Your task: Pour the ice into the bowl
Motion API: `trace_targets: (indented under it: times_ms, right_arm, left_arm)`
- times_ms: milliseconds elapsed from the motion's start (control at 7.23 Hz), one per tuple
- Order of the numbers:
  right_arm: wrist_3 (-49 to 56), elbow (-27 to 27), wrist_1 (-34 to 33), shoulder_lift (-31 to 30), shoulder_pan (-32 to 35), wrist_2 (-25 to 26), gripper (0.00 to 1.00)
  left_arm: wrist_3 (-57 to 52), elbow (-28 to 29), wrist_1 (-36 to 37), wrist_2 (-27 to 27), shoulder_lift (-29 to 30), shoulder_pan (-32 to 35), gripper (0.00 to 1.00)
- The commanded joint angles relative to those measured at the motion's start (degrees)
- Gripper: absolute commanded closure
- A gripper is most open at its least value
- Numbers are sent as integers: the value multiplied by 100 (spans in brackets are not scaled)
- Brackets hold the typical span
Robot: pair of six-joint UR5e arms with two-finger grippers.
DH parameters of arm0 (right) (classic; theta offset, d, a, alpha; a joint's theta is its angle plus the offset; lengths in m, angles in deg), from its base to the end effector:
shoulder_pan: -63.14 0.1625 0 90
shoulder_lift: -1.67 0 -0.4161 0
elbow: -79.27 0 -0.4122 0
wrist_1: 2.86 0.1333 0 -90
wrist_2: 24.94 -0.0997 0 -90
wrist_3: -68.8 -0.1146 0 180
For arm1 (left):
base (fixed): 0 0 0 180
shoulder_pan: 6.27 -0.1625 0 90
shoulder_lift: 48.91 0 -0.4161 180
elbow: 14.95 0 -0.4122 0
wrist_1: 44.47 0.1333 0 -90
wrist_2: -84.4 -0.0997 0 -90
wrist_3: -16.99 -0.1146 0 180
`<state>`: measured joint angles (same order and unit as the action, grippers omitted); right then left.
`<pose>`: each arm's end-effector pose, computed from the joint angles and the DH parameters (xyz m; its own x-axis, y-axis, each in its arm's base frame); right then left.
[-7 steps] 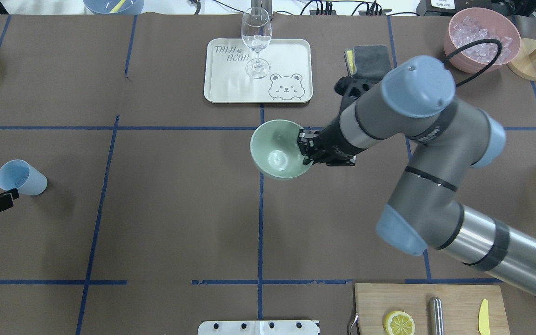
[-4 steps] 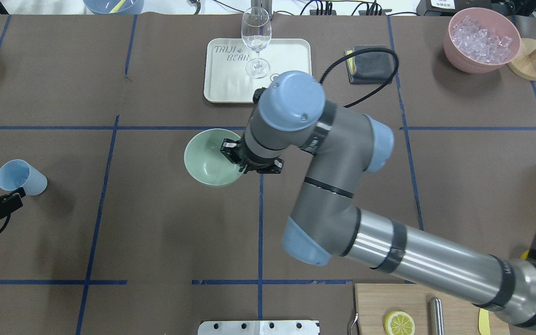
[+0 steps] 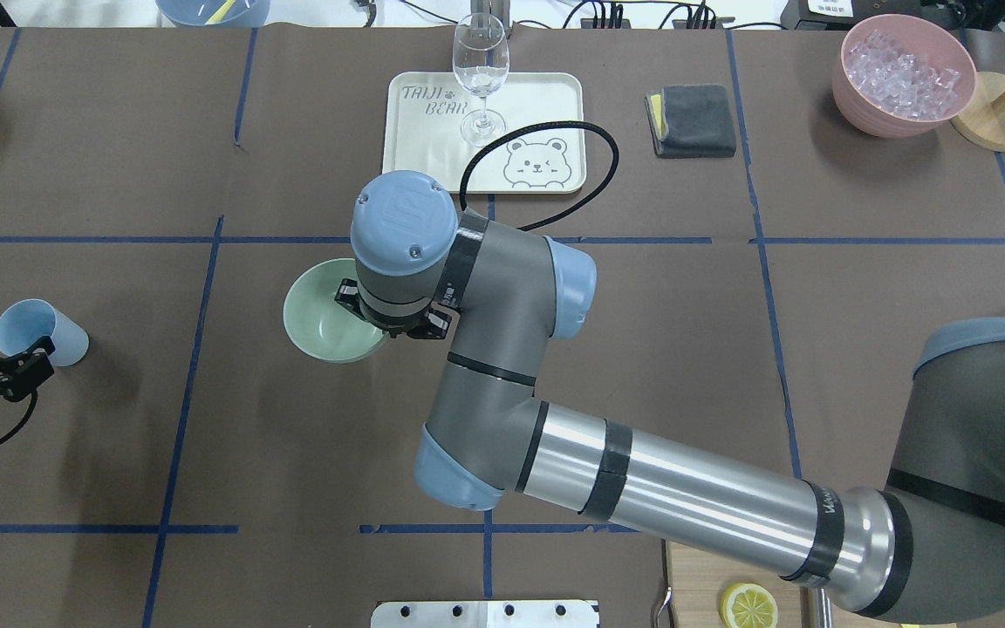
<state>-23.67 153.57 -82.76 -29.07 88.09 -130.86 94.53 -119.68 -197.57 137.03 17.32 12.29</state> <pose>-0.6862 -0.4316 0.0761 0.5279 0.2913 0.7978 -0.2283 0.9534 -0.1971 0.2877 -0.3106 0.5808 0.6984 -0.0536 -0.7137 0.5818 0.6232 0.5225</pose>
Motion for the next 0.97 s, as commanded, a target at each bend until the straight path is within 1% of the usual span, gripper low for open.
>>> trace_targets:
  times_ms: [0,415,554,692,830]
  right_arm:
    - [-34,-668,184,444,-131,28,100]
    - [-25,-873,265,551,-227,62,100]
    - [-25,-882,265,543,-254,89,100]
    - [-25,-882,273,551,-254,89,93]
    - [-25,-882,299,543,-280,106,1]
  left_arm:
    - [24,101,0,-174,30,-212,0]
    - [200,188,0,-359,65,-414,0]
    - [200,328,0,-376,126,-415,0]
    - [200,564,0,-429,335,-415,0]
    - [200,767,-9,-534,494,-415,0]
